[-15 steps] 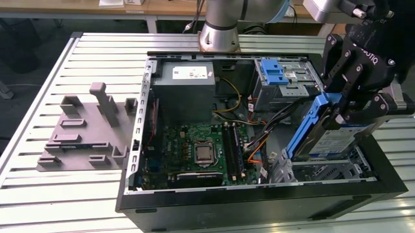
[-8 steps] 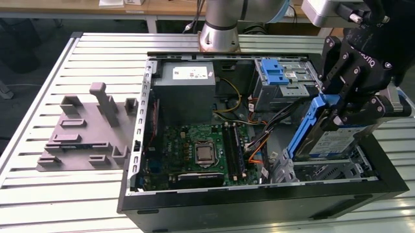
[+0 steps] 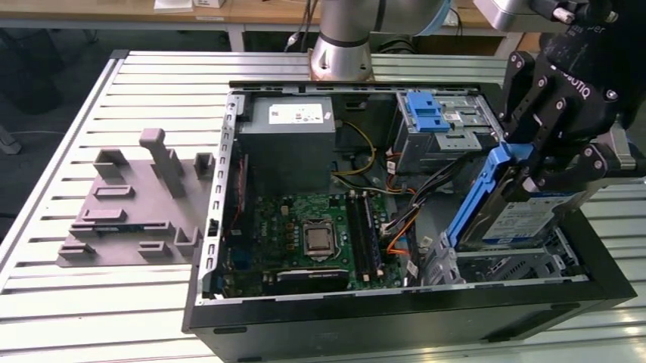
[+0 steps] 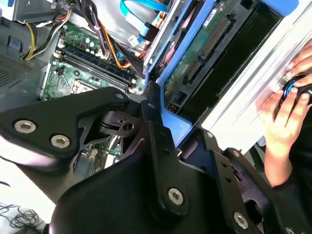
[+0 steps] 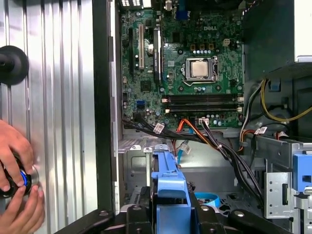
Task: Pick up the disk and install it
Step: 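Insert the disk into the insertion slot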
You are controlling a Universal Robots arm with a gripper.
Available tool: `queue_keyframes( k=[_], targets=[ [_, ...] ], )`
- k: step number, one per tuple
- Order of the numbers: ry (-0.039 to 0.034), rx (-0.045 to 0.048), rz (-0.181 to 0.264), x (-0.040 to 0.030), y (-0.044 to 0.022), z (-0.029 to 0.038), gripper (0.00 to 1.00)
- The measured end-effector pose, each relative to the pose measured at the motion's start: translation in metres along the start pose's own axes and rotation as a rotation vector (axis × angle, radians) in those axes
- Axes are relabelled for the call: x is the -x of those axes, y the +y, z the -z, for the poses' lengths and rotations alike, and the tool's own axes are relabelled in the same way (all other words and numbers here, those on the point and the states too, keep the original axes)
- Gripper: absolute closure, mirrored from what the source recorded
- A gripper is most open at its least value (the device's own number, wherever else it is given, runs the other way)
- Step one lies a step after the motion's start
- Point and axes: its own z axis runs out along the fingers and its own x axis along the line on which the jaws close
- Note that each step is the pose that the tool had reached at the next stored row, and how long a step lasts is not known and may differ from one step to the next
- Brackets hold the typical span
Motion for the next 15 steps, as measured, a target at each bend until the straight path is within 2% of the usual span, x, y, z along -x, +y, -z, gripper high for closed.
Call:
queue_keyframes(
  k=[2, 5, 7, 15],
  targets=[
    [0.0003, 0.0049, 0.0, 0.0001, -0.0001, 0.0001, 0.64],
    [0.0029, 0.0195, 0.0, 0.0001, -0.0008, -0.0007, 0.64],
    [0.0029, 0.0248, 0.001, 0.0002, -0.0016, -0.0021, 0.64],
    [0.003, 0.028, 0.0, 0.0003, -0.0025, -0.0088, 0.64]
  ],
)
